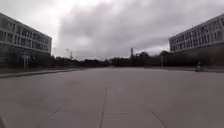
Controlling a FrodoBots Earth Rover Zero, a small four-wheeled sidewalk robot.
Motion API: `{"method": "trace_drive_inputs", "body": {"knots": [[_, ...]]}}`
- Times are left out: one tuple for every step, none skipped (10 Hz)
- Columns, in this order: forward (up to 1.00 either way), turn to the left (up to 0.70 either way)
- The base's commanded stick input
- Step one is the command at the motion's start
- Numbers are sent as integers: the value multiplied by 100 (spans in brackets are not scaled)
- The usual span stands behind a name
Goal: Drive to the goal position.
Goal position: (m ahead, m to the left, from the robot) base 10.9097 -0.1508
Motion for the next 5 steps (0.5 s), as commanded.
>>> {"method": "trace_drive_inputs", "body": {"knots": [[70,2],[70,2],[70,2],[70,2],[70,2]]}}
